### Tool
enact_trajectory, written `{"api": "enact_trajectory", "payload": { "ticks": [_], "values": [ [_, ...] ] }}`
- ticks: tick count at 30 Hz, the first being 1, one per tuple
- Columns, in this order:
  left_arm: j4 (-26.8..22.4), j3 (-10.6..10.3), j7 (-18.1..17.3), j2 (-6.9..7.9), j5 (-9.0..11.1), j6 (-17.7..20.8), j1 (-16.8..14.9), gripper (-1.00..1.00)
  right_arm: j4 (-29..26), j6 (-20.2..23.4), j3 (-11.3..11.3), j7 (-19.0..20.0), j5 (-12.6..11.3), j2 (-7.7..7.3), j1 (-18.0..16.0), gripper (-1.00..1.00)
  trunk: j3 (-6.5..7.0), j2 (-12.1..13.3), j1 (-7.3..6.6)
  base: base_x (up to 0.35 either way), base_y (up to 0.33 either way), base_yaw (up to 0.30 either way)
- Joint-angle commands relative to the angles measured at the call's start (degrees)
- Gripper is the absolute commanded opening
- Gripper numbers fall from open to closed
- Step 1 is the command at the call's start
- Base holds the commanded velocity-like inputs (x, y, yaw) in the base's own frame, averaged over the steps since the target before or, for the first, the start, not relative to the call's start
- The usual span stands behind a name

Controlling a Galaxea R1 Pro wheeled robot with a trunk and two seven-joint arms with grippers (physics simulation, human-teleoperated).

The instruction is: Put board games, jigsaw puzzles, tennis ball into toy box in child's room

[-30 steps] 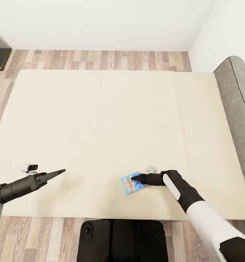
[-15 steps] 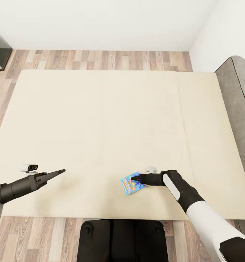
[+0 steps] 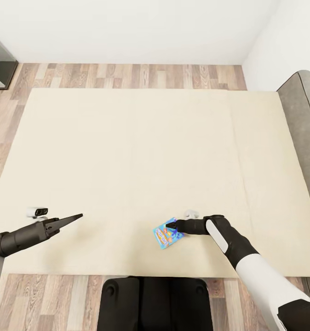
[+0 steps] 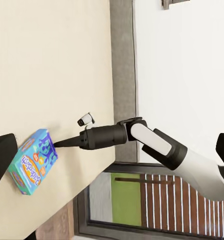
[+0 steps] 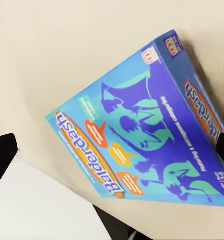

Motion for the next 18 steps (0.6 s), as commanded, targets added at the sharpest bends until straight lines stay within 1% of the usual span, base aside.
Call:
{"api": "enact_trajectory", "payload": {
  "ticks": [1, 18],
  "values": [
    [0.0, 0.0, -0.3, 0.01, -0.1, 0.6, 0.0, 1.00, -0.1, 0.2, 0.1, 0.1, 0.0, -0.05, 0.0, 1.00, -0.06, -0.1, 0.03, 0.000, 0.163, 0.000],
    [0.0, 0.0, -0.3, 0.02, -0.1, 0.6, 0.0, 1.00, -0.1, 0.2, 0.2, 0.0, 0.1, -0.05, 0.0, 1.00, -0.06, -0.1, 0.03, 0.000, 0.164, 0.000]
  ]
}}
